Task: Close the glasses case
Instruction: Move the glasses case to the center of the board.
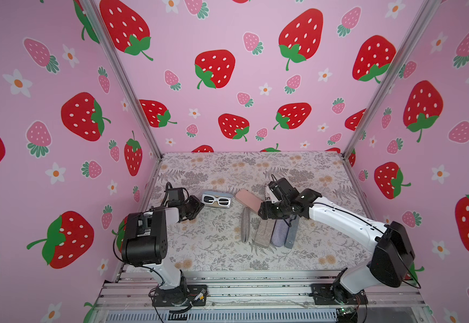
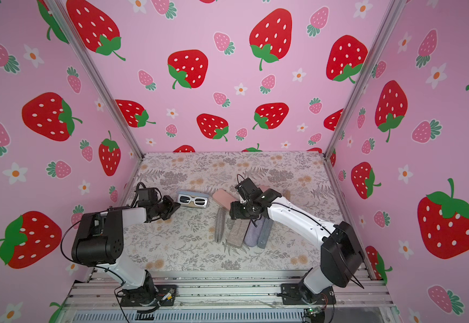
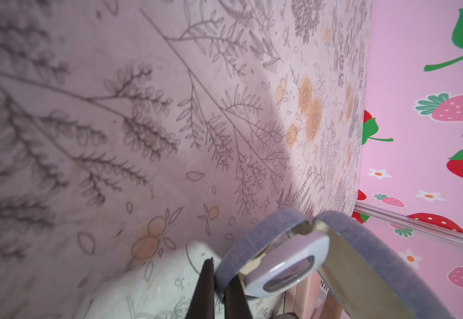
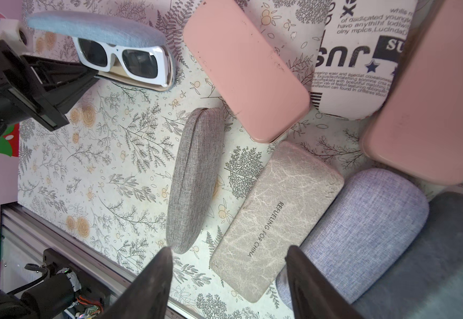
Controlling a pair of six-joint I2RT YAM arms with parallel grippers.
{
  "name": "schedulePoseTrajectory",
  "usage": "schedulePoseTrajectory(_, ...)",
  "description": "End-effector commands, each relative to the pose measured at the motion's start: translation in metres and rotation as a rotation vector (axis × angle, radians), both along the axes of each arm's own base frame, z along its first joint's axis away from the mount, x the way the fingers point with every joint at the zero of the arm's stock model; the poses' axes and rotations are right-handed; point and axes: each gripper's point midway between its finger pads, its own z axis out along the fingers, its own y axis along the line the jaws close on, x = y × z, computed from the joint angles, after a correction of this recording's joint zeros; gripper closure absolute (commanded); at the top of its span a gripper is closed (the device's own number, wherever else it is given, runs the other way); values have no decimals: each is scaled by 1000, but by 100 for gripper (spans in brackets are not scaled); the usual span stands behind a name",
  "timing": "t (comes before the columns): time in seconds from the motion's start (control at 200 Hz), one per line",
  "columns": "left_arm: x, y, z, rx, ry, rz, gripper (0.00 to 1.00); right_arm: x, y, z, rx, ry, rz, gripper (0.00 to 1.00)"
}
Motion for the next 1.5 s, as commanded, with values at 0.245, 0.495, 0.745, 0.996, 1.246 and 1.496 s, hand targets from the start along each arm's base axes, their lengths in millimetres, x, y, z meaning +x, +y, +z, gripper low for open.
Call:
schedulePoseTrajectory(0.245,-46,-14,-11,11,39,-20,93,5,22,15,45,-19,53,33)
schedulePoseTrajectory(0.495,-42,-31,-21,9,54,-67,93,19,39,20,30,-33,92,33)
schedulePoseTrajectory(0.745,-24,-41,-27,4,59,-99,93,33,56,18,15,-22,122,33)
schedulePoseTrajectory(0.996,2,-44,-20,7,44,-125,90,40,65,12,10,-6,136,33)
schedulePoseTrajectory(1.246,21,-46,-11,6,21,-136,81,43,71,6,5,6,143,33)
schedulePoseTrajectory(1.496,26,-49,2,11,-3,-144,64,44,74,4,10,11,150,33)
